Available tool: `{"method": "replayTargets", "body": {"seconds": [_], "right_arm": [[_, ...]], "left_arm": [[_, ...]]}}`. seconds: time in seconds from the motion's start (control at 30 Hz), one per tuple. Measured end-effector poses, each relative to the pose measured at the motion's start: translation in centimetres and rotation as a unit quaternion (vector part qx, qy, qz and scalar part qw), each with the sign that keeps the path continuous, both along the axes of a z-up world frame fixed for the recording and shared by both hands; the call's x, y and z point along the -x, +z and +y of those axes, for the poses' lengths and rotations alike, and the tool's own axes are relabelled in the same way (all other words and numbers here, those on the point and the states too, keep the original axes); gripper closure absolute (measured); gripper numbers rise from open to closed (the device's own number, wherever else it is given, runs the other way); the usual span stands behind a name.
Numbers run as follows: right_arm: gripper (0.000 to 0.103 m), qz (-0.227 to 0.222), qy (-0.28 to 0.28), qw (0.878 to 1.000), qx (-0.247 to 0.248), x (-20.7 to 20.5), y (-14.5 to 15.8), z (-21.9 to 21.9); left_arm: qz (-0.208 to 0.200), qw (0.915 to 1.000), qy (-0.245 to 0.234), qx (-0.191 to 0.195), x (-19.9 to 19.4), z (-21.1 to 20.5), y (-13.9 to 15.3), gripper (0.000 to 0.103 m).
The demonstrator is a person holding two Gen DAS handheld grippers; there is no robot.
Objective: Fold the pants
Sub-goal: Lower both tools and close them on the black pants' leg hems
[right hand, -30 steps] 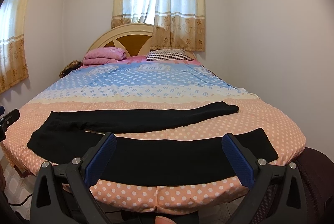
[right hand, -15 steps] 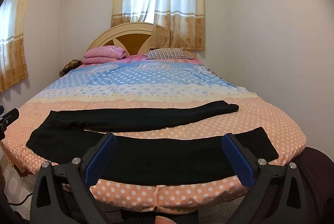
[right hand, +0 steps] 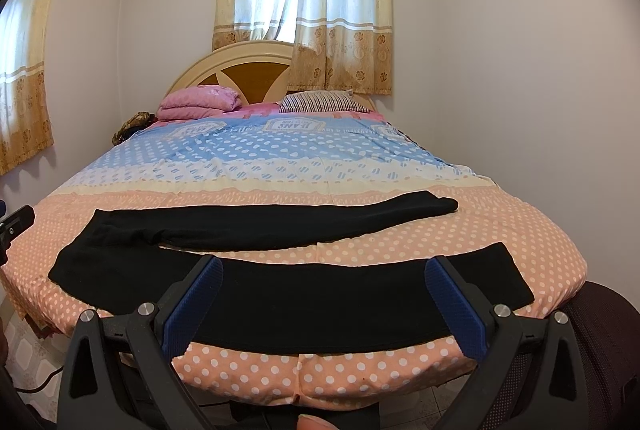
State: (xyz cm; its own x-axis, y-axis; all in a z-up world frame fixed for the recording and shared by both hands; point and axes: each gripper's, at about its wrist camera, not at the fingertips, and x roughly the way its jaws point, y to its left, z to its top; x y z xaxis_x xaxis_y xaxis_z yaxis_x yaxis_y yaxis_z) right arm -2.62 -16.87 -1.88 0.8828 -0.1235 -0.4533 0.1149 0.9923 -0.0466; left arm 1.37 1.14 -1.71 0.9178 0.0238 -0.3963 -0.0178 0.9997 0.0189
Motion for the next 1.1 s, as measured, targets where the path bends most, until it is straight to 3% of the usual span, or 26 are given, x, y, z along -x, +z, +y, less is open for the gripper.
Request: {"method": "replayTargets", "body": {"seconds": [0.33, 0.73, 0.9, 1.1], "right_arm": [[0.001, 0.017, -0.002, 1.000, 0.000, -0.9, -1.2, -0.4], [0.001, 0.062, -0.002, 0.998, 0.002, -3.6, -5.1, -1.5], [0.001, 0.091, 0.029, 0.995, 0.018, -5.8, -7.4, -2.4], [0.001, 0.126, 0.032, 0.991, 0.021, -9.9, -8.9, -4.6]], "left_arm": [[0.016, 0.9999, 0.002, -0.003, -0.9, -0.1, -1.4, 0.000], [0.071, 0.9974, 0.010, -0.006, -3.9, 0.3, -5.2, 0.000], [0.083, 0.9941, 0.067, -0.018, -7.4, 4.1, -6.9, 0.000], [0.111, 0.9842, 0.130, -0.046, -13.3, 10.6, -7.7, 0.000]]}}
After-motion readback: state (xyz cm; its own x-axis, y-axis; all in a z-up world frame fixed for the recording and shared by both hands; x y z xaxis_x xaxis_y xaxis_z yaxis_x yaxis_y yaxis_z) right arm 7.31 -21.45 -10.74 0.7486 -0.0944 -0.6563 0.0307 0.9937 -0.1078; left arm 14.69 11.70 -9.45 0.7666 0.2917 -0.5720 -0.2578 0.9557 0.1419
